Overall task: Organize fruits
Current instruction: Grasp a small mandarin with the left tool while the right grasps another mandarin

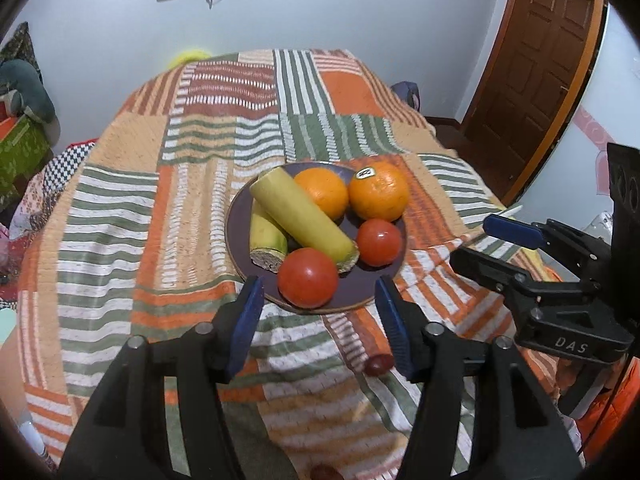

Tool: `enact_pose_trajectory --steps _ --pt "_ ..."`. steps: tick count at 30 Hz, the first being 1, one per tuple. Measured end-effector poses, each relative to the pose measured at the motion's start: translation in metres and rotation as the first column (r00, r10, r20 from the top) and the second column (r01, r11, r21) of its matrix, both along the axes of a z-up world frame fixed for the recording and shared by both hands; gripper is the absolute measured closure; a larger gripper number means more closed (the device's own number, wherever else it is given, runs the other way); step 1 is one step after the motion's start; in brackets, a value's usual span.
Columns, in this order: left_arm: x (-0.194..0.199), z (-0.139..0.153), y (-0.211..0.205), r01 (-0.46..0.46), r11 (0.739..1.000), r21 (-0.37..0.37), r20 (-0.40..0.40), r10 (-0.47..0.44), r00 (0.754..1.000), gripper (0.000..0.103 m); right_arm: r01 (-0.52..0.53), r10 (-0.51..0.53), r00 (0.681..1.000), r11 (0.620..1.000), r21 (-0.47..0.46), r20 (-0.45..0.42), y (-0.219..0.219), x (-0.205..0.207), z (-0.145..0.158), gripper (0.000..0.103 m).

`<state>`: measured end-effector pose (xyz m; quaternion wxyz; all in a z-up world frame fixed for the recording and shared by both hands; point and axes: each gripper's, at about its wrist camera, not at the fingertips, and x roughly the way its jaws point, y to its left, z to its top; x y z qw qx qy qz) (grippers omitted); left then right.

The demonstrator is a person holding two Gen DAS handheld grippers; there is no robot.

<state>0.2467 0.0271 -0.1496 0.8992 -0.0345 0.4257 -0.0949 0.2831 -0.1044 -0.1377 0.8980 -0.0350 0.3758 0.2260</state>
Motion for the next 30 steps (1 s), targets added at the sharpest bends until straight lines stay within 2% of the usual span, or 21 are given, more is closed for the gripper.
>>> enact_pose_trajectory --steps 2,8,16,21,24,25,28,30 --pt "-0.01 0.005 -0.003 0.005 1.0 0.0 0.005 -0.005 1.0 0.044 0.008 -0.008 1.0 1.0 -0.001 0.013 -0.004 -0.011 0.004 0.037" --pt "-0.034 0.007 -0.01 0.02 1.0 -0.007 -0.012 -0.02 1.0 0.044 0.005 -0.005 1.0 1.0 -0.008 -0.009 -0.01 -0.032 -0.002 0.037" --pt "-0.052 -0.014 -0.015 0.03 0.999 -0.012 -0.083 -0.031 0.996 0.044 -0.01 0.007 0.996 0.999 -0.043 -0.086 -0.01 -0.043 -0.039 0.037" --pt "-0.056 -0.03 -0.021 0.042 0.999 -0.022 -0.13 -0.044 0.99 0.044 -0.032 0.026 0.988 0.999 -0.033 -0.149 -0.006 -0.041 -0.062 0.037" --pt "-0.054 -0.037 -0.029 0.062 0.998 -0.017 -0.14 -0.064 0.988 0.044 -0.047 0.042 0.985 0.998 -0.028 -0.166 -0.004 -0.041 -0.07 0.045" --pt "-0.054 -0.038 -0.032 0.07 0.997 -0.02 -0.142 -0.072 0.987 0.048 -0.052 0.047 0.984 0.998 -0.025 -0.173 -0.003 -0.042 -0.072 0.051" --pt "-0.051 -0.041 -0.044 0.103 0.994 -0.02 -0.145 -0.105 0.984 0.057 -0.064 0.061 0.985 0.998 -0.012 -0.164 -0.004 -0.043 -0.073 0.055" --pt "-0.047 -0.043 -0.054 0.125 0.992 -0.016 -0.148 -0.126 0.981 0.06 -0.09 0.092 0.981 0.996 0.021 -0.171 -0.005 -0.044 -0.072 0.067"
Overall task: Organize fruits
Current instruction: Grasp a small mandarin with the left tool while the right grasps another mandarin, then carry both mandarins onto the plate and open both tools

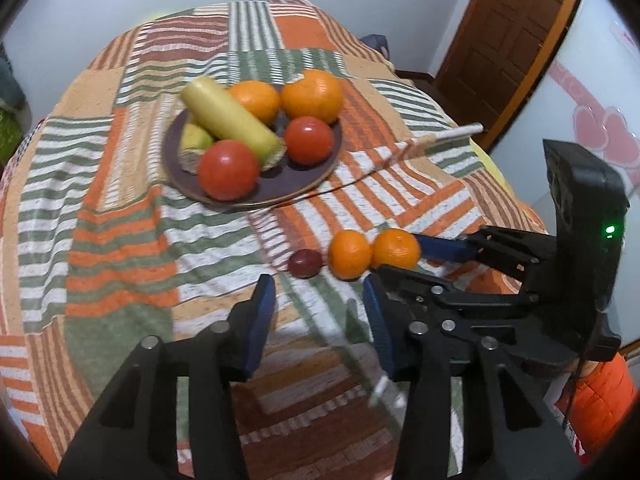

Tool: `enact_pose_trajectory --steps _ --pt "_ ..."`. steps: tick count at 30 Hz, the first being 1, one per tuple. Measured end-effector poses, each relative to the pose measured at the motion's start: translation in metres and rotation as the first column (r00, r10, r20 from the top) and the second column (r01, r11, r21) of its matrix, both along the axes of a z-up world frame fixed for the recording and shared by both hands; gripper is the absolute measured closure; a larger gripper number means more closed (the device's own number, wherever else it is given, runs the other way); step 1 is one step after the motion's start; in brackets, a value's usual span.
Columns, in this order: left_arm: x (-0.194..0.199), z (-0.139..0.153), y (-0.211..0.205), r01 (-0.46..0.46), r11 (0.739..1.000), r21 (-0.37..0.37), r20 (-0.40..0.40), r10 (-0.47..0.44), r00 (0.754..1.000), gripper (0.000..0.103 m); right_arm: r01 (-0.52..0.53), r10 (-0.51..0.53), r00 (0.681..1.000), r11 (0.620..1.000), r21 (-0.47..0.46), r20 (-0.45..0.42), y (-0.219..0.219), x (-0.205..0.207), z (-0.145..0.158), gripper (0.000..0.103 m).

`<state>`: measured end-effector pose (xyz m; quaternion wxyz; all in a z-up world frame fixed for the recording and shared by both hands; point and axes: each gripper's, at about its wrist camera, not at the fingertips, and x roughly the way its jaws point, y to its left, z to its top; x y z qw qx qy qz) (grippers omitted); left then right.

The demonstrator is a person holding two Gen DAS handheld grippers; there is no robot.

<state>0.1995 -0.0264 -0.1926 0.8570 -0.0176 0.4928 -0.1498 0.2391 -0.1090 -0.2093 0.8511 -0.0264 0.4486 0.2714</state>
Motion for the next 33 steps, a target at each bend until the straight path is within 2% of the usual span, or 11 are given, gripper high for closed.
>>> enact_pose_trajectory --steps 2,7,10,11,14,21,25,33 --pt "0.005 -0.003 -0.008 0.016 1.0 0.006 -0.005 -0.016 1.0 0.064 0.005 -0.005 1.0 1.0 -0.002 0.005 -0.002 -0.002 0.002 0.068" --pt "0.018 -0.009 -0.025 0.037 0.999 0.008 -0.015 -0.037 0.999 0.065 0.038 -0.038 0.999 0.999 0.004 0.025 -0.018 -0.003 0.008 0.068" --pt "0.028 -0.014 -0.033 0.033 0.999 0.034 -0.012 -0.033 0.999 0.066 0.059 -0.059 0.998 0.998 0.002 0.035 -0.029 -0.003 0.012 0.068" --pt "0.03 -0.016 -0.034 0.032 0.999 0.036 -0.016 -0.032 0.999 0.07 0.065 -0.065 0.997 0.998 0.003 0.037 -0.032 -0.002 0.013 0.068" --pt "0.035 -0.02 -0.038 0.023 0.998 0.062 -0.003 -0.023 1.0 0.075 0.081 -0.081 0.996 0.997 0.006 0.038 -0.039 -0.002 0.014 0.068" --pt "0.04 -0.021 -0.04 0.04 0.996 0.077 0.005 -0.04 0.999 0.075 0.094 -0.095 0.995 0.995 0.019 0.033 -0.044 0.001 0.014 0.068" --pt "0.046 -0.028 -0.041 0.047 0.996 0.069 -0.034 -0.045 0.998 0.074 0.087 -0.088 0.996 0.996 0.019 0.034 -0.042 0.001 0.015 0.068" --pt "0.046 -0.02 -0.035 0.022 0.998 0.059 -0.001 -0.022 1.0 0.074 0.096 -0.097 0.994 0.995 0.022 0.039 -0.044 0.004 0.017 0.068"
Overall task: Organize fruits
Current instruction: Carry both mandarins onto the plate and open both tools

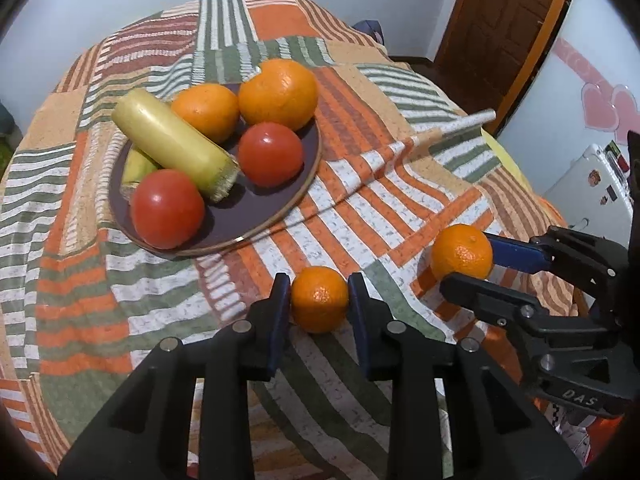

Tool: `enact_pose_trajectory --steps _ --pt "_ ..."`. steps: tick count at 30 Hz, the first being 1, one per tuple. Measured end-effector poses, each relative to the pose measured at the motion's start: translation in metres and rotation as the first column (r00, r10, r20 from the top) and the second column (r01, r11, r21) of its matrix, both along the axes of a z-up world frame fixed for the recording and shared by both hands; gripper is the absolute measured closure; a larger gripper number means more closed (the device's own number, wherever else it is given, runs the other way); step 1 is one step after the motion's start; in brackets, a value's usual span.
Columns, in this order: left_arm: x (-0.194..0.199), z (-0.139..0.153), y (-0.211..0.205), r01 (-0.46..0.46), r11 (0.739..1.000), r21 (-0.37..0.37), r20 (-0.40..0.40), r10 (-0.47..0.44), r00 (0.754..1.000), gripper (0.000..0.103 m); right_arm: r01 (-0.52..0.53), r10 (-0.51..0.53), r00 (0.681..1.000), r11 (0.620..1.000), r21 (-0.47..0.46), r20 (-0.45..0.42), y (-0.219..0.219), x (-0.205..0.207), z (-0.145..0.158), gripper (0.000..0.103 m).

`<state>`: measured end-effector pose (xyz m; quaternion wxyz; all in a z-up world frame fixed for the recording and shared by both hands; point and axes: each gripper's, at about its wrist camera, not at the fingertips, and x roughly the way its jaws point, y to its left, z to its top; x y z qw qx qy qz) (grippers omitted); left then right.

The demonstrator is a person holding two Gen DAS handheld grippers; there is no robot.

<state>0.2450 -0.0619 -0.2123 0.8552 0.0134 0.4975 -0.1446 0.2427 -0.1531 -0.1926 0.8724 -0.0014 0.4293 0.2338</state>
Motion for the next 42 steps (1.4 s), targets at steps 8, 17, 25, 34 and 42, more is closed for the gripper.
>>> enact_pose_trajectory --steps 8,17,25,34,42 --pt "0.007 0.038 0.042 -0.082 0.995 -0.054 0.088 0.087 0.992 0.074 0.009 -0.01 0.999 1.0 0.011 0.042 0.004 0.017 0.014 0.068" --pt "0.035 0.052 0.094 -0.185 0.981 -0.053 0.133 0.19 0.973 0.074 -0.018 0.014 0.994 0.999 0.037 0.11 0.029 0.054 0.035 0.068" --pt "0.057 0.034 0.121 -0.235 0.971 -0.048 0.117 0.239 0.964 0.074 -0.067 0.064 0.99 0.998 0.021 0.127 0.062 0.082 0.035 0.068" --pt "0.078 0.001 0.13 -0.254 0.966 -0.046 0.052 0.256 0.965 0.074 -0.11 0.11 0.988 0.994 -0.006 0.107 0.096 0.104 0.018 0.068" --pt "0.079 -0.005 0.122 -0.234 0.972 -0.015 0.067 0.234 0.97 0.065 -0.129 0.133 0.987 0.991 -0.045 0.089 0.106 0.109 0.008 0.067"
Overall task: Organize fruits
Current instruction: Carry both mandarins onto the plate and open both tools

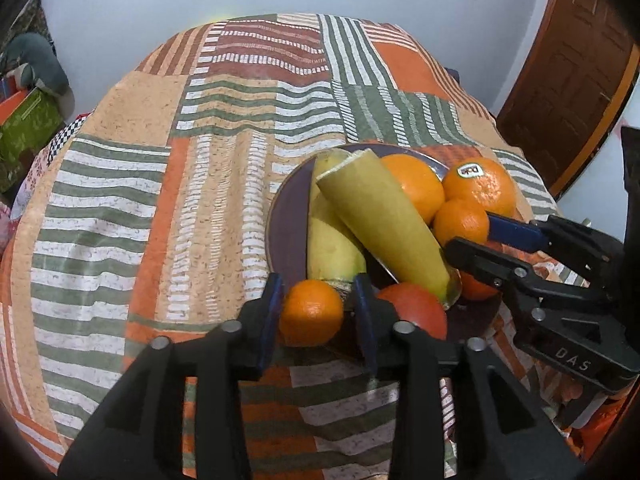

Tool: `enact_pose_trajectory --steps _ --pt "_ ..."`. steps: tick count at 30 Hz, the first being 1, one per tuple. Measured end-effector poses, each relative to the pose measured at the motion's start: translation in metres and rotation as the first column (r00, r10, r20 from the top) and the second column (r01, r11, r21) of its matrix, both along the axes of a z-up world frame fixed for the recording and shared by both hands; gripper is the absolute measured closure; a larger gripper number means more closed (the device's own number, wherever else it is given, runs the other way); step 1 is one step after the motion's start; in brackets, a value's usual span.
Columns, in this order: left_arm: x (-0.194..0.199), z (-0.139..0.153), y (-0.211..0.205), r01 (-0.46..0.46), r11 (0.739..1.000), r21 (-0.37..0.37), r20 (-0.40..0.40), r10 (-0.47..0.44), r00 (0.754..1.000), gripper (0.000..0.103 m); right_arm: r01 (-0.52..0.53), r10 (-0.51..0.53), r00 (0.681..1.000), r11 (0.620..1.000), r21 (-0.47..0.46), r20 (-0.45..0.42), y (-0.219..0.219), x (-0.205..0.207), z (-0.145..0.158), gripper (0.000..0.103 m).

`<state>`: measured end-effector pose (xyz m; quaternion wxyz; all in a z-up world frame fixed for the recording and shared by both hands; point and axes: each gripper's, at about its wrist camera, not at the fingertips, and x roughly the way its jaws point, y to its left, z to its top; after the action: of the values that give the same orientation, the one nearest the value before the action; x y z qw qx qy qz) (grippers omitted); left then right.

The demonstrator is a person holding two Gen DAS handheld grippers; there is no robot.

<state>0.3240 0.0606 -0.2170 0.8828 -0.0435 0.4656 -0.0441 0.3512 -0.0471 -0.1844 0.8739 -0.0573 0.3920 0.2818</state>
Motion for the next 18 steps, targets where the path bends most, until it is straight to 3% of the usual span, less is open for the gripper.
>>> enact_pose_trajectory --steps 8,18 --pt "-0.008 0.011 0.006 -0.02 0.999 -0.034 -0.004 0.02 1.0 0.061 0.014 -0.014 1.0 1.0 0.003 0.009 -0.007 -0.007 0.012 0.056" --pt "-0.063 0.056 0.007 -0.009 1.0 0.0 0.081 0.009 0.997 0.054 0.024 -0.025 0.998 1.0 0.017 0.058 -0.023 -0.047 0.042 0.055"
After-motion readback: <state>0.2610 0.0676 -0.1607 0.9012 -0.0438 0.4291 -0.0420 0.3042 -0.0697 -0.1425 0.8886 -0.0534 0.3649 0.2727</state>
